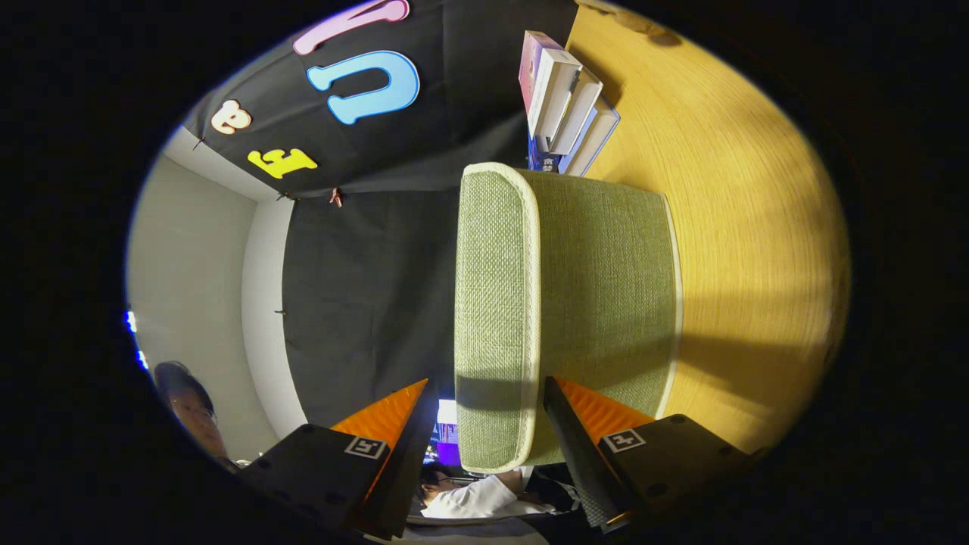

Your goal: Open the storage box then place both shoes into the box .Put the left shoe in first, then the right shoe, with the right side of both shoes facing outward in a uniform manner.

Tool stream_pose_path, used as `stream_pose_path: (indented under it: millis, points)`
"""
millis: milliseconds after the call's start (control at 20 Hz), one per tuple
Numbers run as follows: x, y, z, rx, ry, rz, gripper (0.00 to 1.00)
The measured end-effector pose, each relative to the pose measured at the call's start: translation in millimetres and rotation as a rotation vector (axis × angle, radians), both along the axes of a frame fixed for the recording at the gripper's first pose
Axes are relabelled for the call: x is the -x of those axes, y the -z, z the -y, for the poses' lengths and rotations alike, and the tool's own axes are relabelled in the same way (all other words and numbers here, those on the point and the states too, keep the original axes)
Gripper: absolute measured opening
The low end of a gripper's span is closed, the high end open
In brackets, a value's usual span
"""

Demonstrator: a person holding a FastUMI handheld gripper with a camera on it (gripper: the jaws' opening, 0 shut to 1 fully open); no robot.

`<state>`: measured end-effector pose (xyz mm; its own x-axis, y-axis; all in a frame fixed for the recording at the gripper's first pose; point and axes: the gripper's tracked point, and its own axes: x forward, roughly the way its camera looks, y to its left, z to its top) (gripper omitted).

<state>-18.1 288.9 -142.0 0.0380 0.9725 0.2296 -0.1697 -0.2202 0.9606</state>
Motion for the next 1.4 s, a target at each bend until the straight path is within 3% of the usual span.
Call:
stream_pose_path:
  millis: [250,350,950,1400]
  points:
    - [8.9,-2.5,14.3,-0.045,-0.001,0.001,0.19]
    - [8.1,-4.7,15.0,-0.036,0.032,0.033,0.08]
    - [19.9,-112.5,21.0,-0.01,0.229,0.228,0.07]
    - [41.5,-212.6,-52.5,0.005,0.204,0.454,0.08]
